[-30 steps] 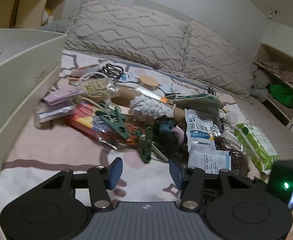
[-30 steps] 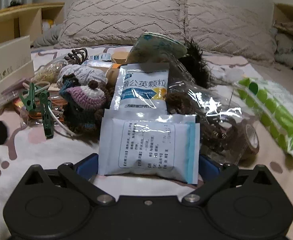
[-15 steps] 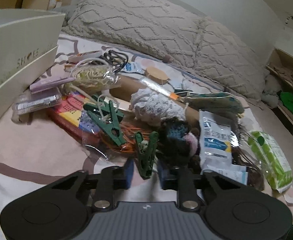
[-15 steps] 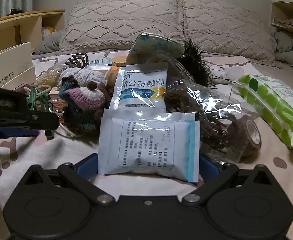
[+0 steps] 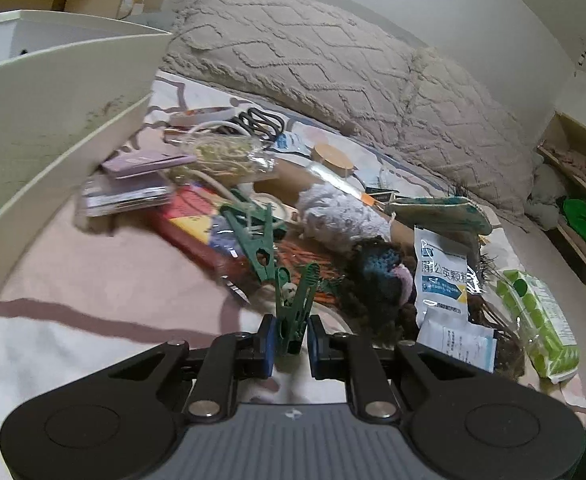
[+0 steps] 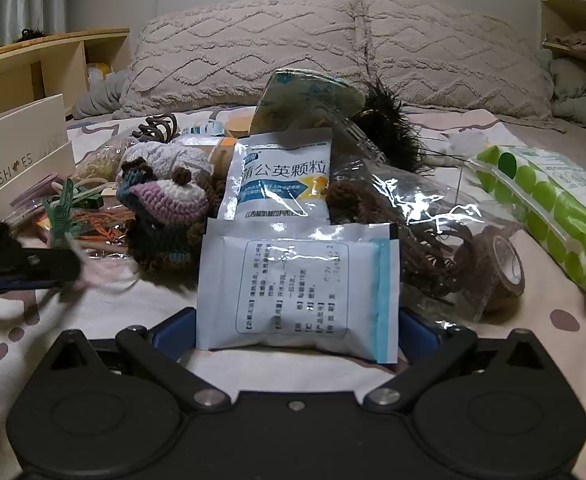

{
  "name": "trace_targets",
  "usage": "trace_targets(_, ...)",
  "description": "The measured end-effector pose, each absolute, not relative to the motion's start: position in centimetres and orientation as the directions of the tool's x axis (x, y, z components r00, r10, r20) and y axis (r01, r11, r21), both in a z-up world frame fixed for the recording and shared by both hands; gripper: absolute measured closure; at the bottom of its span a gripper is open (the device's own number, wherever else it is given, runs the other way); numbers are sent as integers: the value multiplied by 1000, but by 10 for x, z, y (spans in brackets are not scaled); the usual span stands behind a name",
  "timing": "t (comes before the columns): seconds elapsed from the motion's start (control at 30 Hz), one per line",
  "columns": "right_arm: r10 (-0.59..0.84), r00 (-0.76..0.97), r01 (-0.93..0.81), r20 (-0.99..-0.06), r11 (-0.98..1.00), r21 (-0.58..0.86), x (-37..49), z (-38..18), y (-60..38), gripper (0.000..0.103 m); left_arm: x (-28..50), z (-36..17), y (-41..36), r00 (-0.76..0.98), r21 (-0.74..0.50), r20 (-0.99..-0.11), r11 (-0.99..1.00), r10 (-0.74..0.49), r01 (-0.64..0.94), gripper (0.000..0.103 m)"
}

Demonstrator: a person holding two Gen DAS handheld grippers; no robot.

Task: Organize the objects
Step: 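Close the left gripper on a green clothespin while the right gripper grasps a white medicine packet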

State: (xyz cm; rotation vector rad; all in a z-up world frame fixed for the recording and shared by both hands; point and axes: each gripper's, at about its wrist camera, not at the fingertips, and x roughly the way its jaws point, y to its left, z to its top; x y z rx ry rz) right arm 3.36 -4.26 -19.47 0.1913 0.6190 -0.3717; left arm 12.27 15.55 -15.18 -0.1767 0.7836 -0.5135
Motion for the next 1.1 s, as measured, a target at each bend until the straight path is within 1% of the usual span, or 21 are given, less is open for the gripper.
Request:
trace_targets(0.2,-275,759,395,-590,915,81,31,-194,-44,0,103,-142,182,579,-333,-632,856,-514,396,86)
trace_targets(0.27,-277,764,399,-583,912,90,30,-193,-45,4,96,-138,191,590,-306,-631,861,-504,407,86)
trace_targets(0.33,-275,772,404,-572,908,108,26,-191,-47,10,91,-136,199,599,-290,-631,866,-493,407,86)
trace_targets(0.37,-272,777,405,-568,906,120,24,-190,-49,12,89,-136,203,600,-294,-630,867,-493,403,86)
trace_targets(0.43,-264,784,409,-562,900,147,21,-187,-53,19,88,-135,209,597,-305,-630,865,-496,397,86)
trace_targets(0.5,-244,785,406,-569,897,175,17,-184,-57,24,86,-135,212,597,-307,-629,865,-498,397,86)
trace_targets(0.57,-210,792,386,-573,900,203,13,-181,-59,25,85,-136,211,599,-304,-627,864,-498,401,86)
trace_targets(0.67,-164,800,353,-578,906,233,4,-175,-58,27,85,-136,211,594,-312,-623,858,-509,408,86)
trace_targets(0.77,-127,798,313,-590,922,226,-3,-170,-50,27,84,-137,210,592,-312,-622,856,-512,413,86)
trace_targets(0.9,-53,780,251,-624,939,234,-12,-163,-37,27,83,-138,209,581,-308,-634,855,-511,417,86)
trace_targets(1.03,-9,747,208,-665,953,221,-21,-159,-27,26,83,-140,204,537,-248,-691,856,-484,453,85)
trace_targets(1.1,8,728,204,-686,952,227,-25,-158,-26,24,83,-144,204,522,-244,-706,856,-479,455,85)
